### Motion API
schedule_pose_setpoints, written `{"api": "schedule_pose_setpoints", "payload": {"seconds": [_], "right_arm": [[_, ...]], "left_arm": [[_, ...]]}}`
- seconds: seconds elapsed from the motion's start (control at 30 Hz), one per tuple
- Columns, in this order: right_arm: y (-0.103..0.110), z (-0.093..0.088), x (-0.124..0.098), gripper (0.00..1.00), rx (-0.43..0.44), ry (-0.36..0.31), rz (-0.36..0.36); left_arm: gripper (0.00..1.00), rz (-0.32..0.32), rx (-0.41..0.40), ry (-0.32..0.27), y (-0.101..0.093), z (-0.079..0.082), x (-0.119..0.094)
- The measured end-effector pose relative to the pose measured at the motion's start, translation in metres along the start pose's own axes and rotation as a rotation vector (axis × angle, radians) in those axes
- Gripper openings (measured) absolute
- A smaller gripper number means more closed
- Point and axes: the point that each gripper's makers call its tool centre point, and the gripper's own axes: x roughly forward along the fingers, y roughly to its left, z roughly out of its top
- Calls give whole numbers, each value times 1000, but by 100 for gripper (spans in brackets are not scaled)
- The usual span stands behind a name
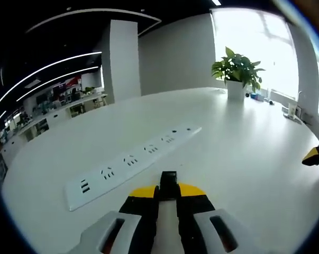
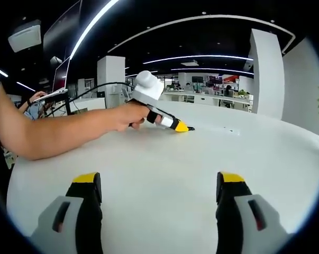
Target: Snap the two parts of the plastic buckle together until the buckle closes and remains connected.
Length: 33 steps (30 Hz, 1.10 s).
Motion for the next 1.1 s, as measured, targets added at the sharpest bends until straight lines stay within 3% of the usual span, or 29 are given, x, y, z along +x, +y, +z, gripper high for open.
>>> {"api": "schedule_pose_setpoints", "payload": {"seconds": [0.27, 0.37, 0.47, 0.5, 0.57, 0.67, 0.93, 1.0, 1.03, 1.1], "right_arm": [[1, -1, 0, 92, -6, 6, -2], [3, 1, 0, 94, -2, -5, 5], [3, 1, 0, 96, -1, -6, 7], [4, 1, 1, 97, -2, -6, 8], [4, 1, 1, 100, -4, -7, 8], [3, 1, 1, 100, -7, -6, 2], [2, 0, 1, 100, -2, -3, -5], [2, 1, 1, 100, -4, -5, -7], [2, 2, 0, 100, -5, -6, -6], [2, 1, 0, 100, -6, -4, -7]], "left_arm": [[15, -11, -8, -2, -1, 0, 0], [32, 3, 10, -4, 2, 1, 0], [57, 8, 7, -13, 4, 3, 1], [67, 5, -17, -32, 4, 7, 2], [76, -19, -81, -57, 0, 13, 2], [98, -38, -140, -78, -3, 19, 0], [100, 13, -92, -57, 6, 14, 0], [99, 2, -77, -54, 3, 13, 0], [99, -26, -96, -54, 0, 12, 0], [99, -22, -120, -57, 3, 12, -1]]}}
